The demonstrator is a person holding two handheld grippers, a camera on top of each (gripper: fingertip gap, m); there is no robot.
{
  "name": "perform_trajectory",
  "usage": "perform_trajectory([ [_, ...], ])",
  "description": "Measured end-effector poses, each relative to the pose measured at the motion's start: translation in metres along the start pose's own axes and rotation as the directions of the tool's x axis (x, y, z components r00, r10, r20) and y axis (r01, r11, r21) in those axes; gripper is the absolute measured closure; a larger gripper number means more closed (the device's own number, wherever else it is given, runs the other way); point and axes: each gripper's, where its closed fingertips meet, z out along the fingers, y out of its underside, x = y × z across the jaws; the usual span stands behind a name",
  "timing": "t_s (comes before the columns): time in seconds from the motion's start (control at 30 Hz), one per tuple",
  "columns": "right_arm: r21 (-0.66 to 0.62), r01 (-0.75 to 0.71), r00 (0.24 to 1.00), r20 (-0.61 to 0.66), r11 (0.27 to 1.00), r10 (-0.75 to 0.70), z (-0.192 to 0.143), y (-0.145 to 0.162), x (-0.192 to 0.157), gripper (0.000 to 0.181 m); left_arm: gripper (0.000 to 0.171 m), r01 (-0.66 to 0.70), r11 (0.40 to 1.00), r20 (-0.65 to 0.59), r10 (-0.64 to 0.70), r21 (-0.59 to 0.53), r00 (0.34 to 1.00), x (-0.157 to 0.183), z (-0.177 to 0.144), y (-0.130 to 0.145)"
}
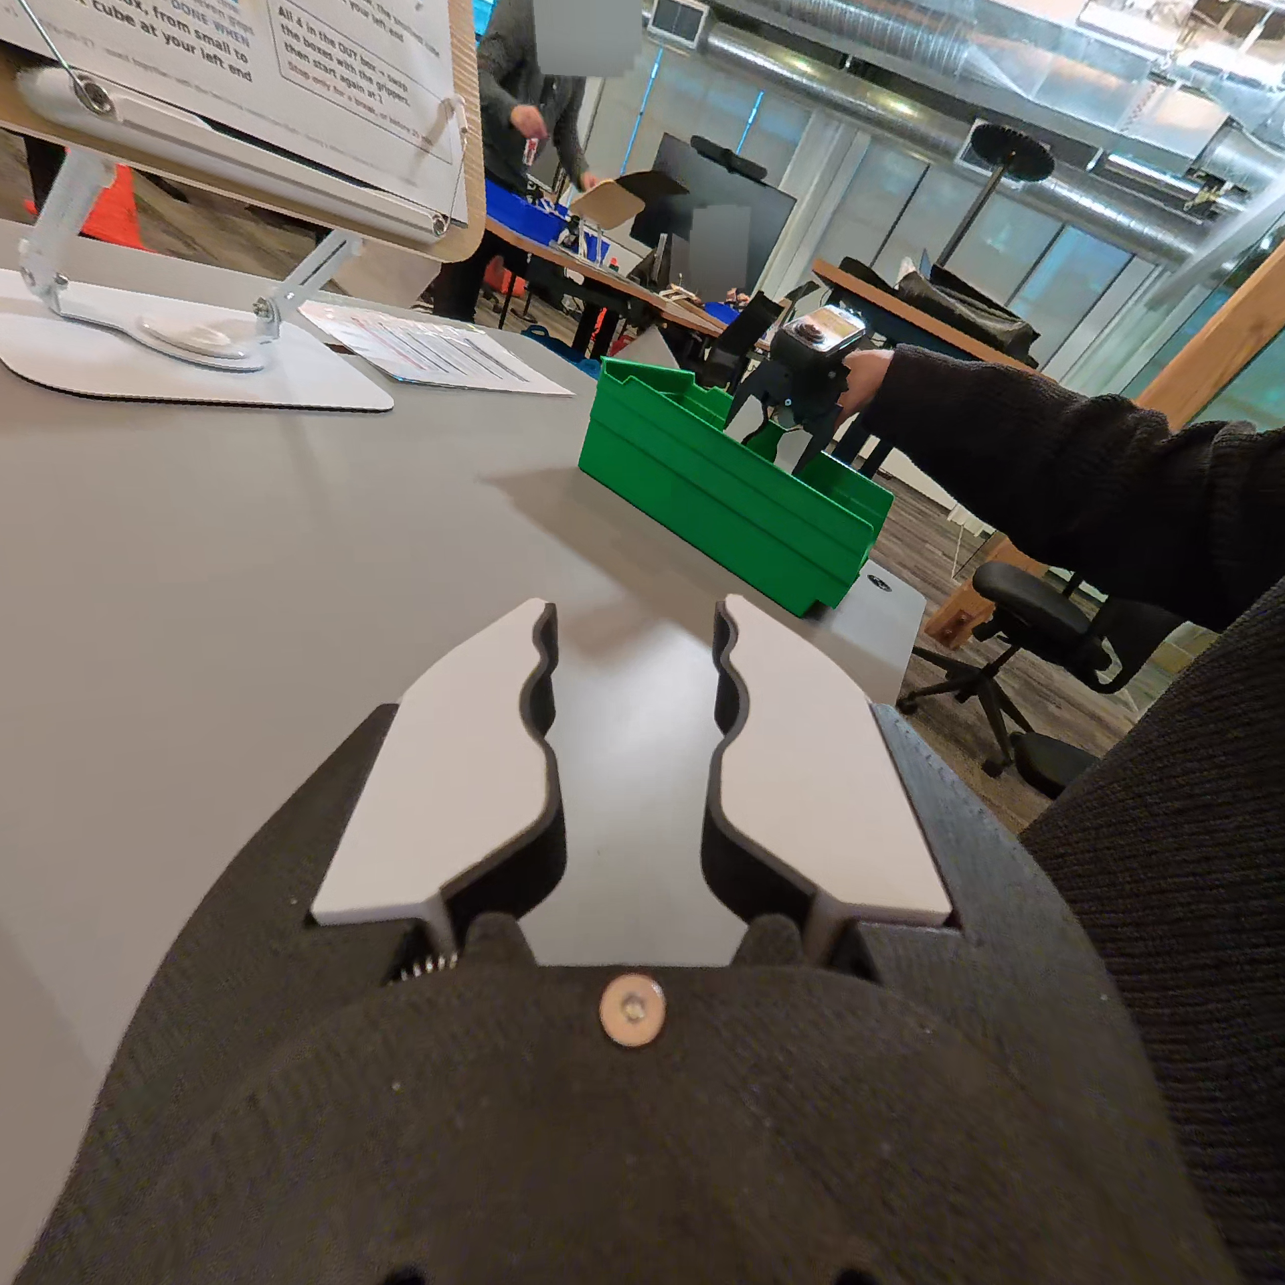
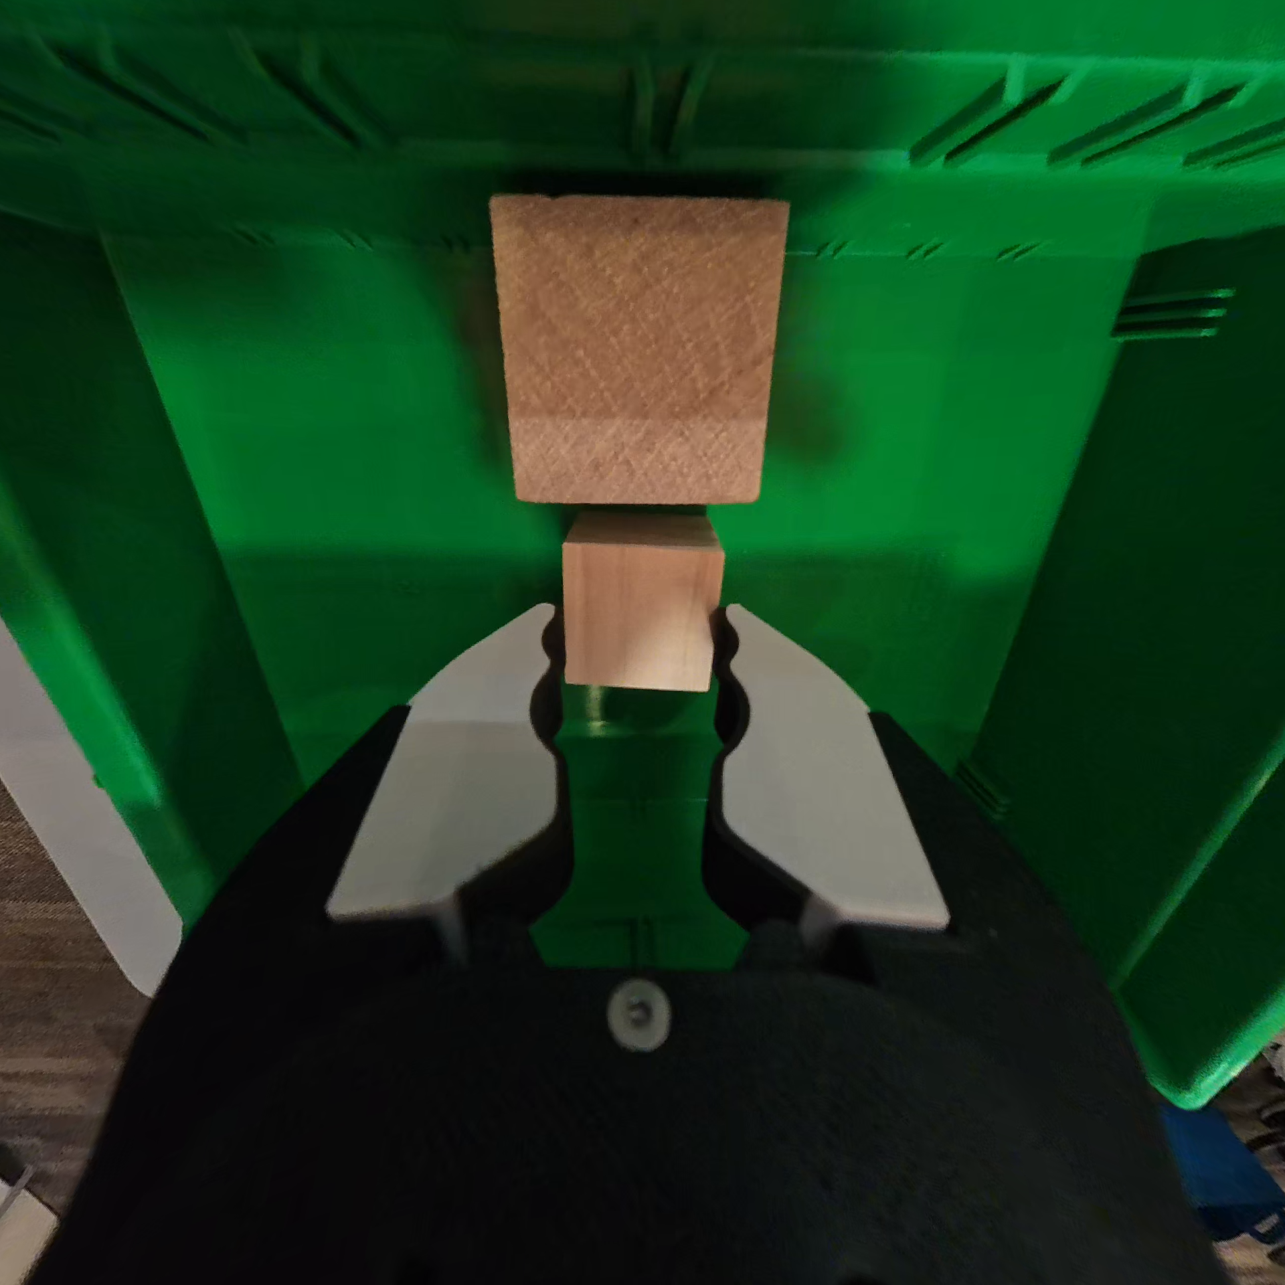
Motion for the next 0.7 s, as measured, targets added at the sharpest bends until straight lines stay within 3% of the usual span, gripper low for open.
perform_trajectory([
  [0.7,-0.059,0.009,0.991,-0.134,0.998,-0.017,-0.0098,-0.0003,0.0084,0.14,0.13,0.065,0.998,-0.058,-0.063,0.027,0.996,0.0053,-0.0039,-0.0073],
])
